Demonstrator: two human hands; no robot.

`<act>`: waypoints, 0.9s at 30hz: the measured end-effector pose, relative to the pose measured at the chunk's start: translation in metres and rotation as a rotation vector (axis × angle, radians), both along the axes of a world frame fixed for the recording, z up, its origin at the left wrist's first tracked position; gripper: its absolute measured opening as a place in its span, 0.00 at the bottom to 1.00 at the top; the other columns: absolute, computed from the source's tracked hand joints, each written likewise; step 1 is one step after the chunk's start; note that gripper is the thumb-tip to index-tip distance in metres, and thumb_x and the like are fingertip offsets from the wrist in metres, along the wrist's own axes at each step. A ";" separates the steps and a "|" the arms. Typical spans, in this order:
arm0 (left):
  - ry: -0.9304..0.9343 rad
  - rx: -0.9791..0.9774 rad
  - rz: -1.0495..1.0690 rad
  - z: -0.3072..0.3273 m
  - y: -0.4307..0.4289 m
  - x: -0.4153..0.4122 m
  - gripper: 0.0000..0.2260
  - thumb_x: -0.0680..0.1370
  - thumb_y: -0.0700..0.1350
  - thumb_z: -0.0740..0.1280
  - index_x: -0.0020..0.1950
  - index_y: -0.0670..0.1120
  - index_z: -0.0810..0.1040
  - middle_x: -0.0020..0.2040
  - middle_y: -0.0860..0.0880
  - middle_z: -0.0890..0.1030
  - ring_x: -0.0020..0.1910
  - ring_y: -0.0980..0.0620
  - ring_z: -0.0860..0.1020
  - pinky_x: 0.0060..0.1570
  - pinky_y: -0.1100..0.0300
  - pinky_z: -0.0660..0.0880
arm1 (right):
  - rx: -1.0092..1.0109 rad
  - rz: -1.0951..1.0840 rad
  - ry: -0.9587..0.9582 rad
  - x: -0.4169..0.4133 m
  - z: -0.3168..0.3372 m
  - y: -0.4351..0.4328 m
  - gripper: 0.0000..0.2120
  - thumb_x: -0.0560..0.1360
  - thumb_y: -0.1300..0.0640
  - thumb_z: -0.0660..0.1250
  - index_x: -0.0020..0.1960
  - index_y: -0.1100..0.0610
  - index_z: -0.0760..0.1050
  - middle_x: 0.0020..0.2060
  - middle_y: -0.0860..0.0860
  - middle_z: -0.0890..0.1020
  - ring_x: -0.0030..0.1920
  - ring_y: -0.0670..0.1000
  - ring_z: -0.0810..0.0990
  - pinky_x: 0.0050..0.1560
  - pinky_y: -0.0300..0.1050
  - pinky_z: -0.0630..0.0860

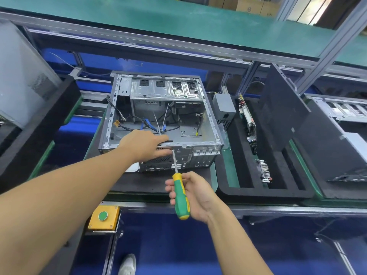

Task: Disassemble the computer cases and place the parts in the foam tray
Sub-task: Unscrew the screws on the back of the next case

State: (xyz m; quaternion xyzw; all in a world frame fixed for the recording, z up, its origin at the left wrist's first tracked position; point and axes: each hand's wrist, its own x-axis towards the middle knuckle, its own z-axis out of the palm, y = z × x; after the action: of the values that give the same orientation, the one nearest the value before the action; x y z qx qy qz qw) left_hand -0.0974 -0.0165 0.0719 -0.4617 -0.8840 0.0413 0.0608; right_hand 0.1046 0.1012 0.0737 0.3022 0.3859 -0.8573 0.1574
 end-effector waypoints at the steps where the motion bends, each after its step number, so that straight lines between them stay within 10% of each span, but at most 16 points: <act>1: -0.001 0.002 0.000 0.000 0.000 0.000 0.36 0.68 0.77 0.35 0.59 0.59 0.70 0.29 0.53 0.67 0.27 0.51 0.66 0.27 0.56 0.60 | -0.001 0.013 0.008 0.000 0.000 0.001 0.17 0.81 0.55 0.58 0.54 0.67 0.78 0.39 0.57 0.79 0.33 0.51 0.76 0.34 0.45 0.75; 8: -0.001 0.012 -0.005 -0.004 -0.002 0.000 0.35 0.70 0.77 0.37 0.60 0.61 0.70 0.28 0.54 0.66 0.24 0.56 0.63 0.25 0.59 0.56 | 0.473 -0.112 0.009 0.004 -0.014 -0.011 0.10 0.79 0.57 0.70 0.47 0.58 0.69 0.43 0.55 0.75 0.31 0.50 0.77 0.31 0.46 0.78; 15: 0.003 0.026 0.004 -0.006 -0.001 -0.003 0.35 0.70 0.76 0.36 0.60 0.60 0.69 0.28 0.53 0.66 0.25 0.56 0.62 0.25 0.59 0.55 | 0.058 -0.037 -0.005 -0.002 -0.002 -0.005 0.15 0.81 0.54 0.59 0.52 0.64 0.77 0.40 0.58 0.80 0.32 0.53 0.74 0.34 0.47 0.74; 23: 0.001 0.020 -0.003 -0.006 -0.002 -0.002 0.38 0.68 0.77 0.33 0.61 0.60 0.70 0.28 0.53 0.65 0.24 0.56 0.62 0.25 0.60 0.56 | 0.399 -0.127 0.022 0.002 -0.013 -0.008 0.10 0.78 0.59 0.71 0.52 0.60 0.70 0.45 0.56 0.75 0.31 0.52 0.78 0.35 0.49 0.81; 27: -0.010 0.003 -0.001 -0.004 -0.001 -0.003 0.38 0.67 0.77 0.33 0.61 0.59 0.69 0.28 0.53 0.65 0.25 0.54 0.63 0.27 0.58 0.60 | 0.234 -0.104 -0.006 -0.001 -0.006 -0.010 0.09 0.80 0.55 0.67 0.53 0.61 0.72 0.40 0.56 0.76 0.31 0.53 0.76 0.32 0.48 0.76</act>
State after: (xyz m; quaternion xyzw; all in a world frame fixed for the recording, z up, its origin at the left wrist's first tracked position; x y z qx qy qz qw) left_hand -0.1004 -0.0171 0.0683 -0.4624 -0.8840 0.0376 0.0573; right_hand 0.1038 0.0914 0.0678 0.3408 0.4667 -0.8124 0.0774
